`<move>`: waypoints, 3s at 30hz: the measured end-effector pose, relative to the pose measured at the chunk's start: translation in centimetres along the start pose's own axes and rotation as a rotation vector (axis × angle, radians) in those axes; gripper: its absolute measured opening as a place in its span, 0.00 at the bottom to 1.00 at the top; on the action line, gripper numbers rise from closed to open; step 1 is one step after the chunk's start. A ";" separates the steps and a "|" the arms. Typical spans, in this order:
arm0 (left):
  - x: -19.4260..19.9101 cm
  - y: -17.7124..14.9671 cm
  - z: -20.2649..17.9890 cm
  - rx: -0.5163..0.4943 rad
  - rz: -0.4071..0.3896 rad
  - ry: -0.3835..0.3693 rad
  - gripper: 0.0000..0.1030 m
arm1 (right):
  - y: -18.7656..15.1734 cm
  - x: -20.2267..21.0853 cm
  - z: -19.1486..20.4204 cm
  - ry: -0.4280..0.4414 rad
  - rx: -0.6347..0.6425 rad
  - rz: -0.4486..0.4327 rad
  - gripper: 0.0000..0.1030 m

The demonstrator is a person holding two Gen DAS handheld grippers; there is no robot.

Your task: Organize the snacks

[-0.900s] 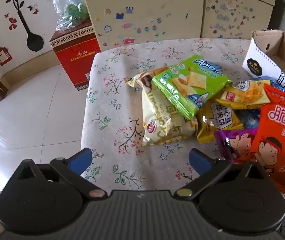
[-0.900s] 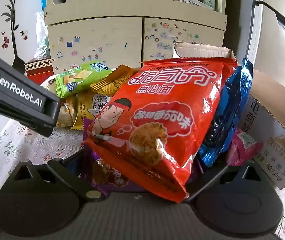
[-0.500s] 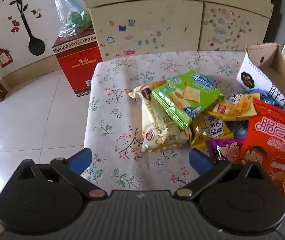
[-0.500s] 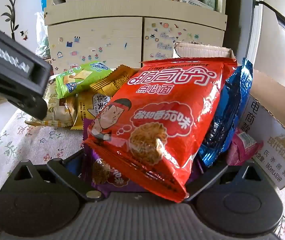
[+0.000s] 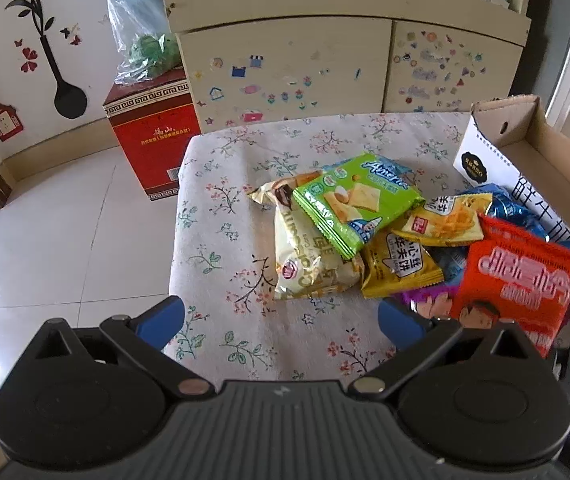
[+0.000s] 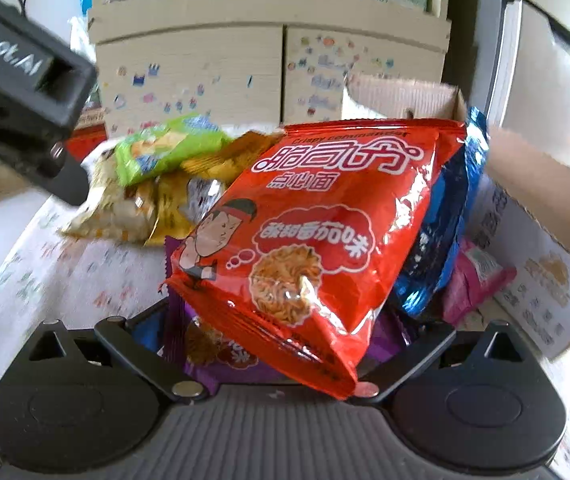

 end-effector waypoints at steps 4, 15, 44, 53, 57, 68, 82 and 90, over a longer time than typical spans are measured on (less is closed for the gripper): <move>0.7 0.2 0.1 -0.002 -0.012 0.003 0.99 | -0.2 1.0 0.5 0.026 0.030 0.140 1.00; 3.2 0.9 1.3 0.010 -0.069 0.008 0.99 | 1.8 4.5 0.3 -0.042 0.061 0.183 1.00; 4.6 -1.9 1.3 0.020 -0.050 0.010 0.99 | 5.5 4.8 -6.2 0.081 -0.263 0.118 1.00; 3.6 -2.8 2.4 0.038 -0.010 0.030 0.99 | 7.1 1.2 -3.9 0.150 -0.222 0.128 1.00; 3.1 -3.1 3.1 0.053 0.010 0.051 0.99 | 8.2 2.3 -2.1 0.231 -0.159 0.116 1.00; 3.4 -2.9 2.7 0.068 0.019 0.022 0.99 | 9.6 7.2 -0.8 0.170 -0.012 0.175 1.00; 4.8 -1.0 -0.7 -0.034 0.028 -0.010 0.99 | 9.8 9.3 -5.9 -0.049 0.026 0.158 1.00; 4.5 -0.2 -0.8 0.002 0.015 -0.001 0.99 | 9.4 9.1 -5.5 -0.049 -0.013 0.184 1.00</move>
Point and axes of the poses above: each gripper's, at about its wrist camera, not at the fingertips, and x roughly against the way its jaws point, z to its left, y to its top, the point moved 6 cm from there along -x, roughly the way its jaws point, and after that the axes turned 1 degree about -x, right-handed, at the moved point
